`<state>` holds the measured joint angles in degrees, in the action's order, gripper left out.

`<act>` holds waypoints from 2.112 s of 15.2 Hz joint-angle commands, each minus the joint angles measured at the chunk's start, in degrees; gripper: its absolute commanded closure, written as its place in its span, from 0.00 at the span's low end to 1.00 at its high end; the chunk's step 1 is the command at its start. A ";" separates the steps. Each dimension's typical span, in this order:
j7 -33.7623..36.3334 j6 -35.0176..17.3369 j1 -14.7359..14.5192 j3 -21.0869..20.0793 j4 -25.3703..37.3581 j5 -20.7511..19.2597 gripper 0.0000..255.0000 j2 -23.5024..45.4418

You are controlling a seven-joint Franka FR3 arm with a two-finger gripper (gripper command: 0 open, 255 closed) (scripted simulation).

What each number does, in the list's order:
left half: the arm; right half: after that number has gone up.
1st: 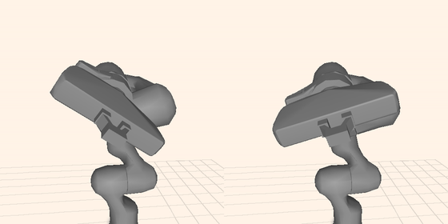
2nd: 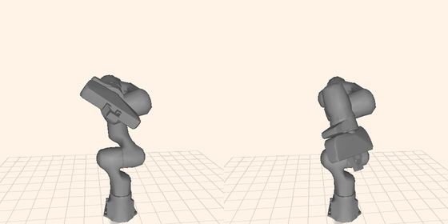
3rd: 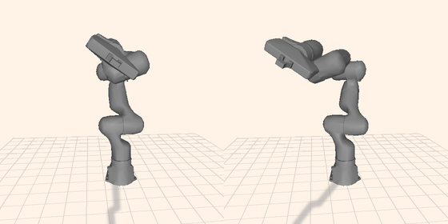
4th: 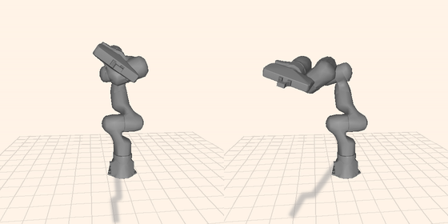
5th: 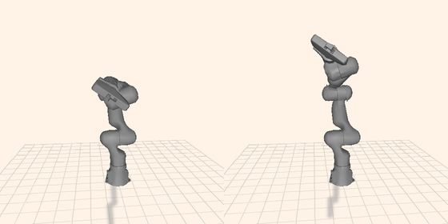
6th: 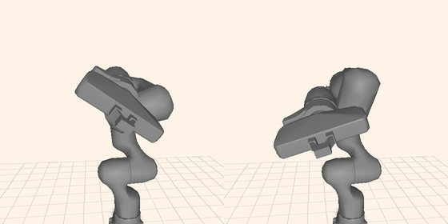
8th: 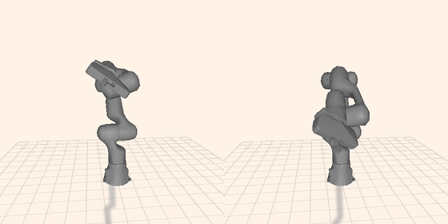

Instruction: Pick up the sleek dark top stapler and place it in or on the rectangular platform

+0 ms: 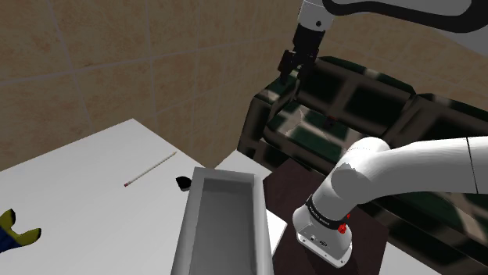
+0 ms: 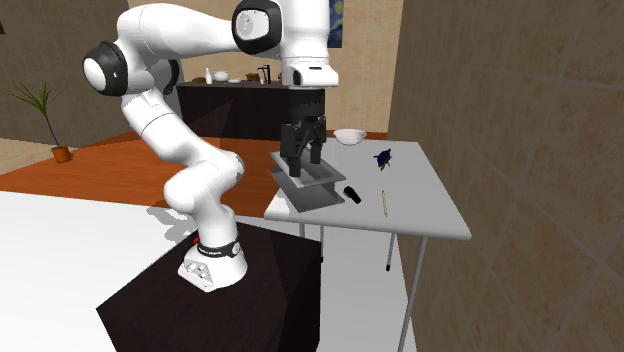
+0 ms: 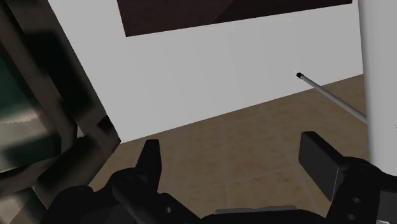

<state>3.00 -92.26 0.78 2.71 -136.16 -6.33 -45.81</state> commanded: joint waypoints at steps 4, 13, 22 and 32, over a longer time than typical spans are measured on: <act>4.04 -2.30 -1.25 -3.36 -3.17 2.26 0.00 -0.42; 16.12 -10.66 -5.47 -14.11 -9.15 9.44 0.00 2.81; 28.44 -20.87 -8.57 -25.59 -9.21 14.62 0.00 13.22; 44.92 -31.93 -7.94 -38.92 -2.20 11.54 0.00 32.23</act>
<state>45.64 -122.86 -7.48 -34.68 -139.55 6.32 -16.31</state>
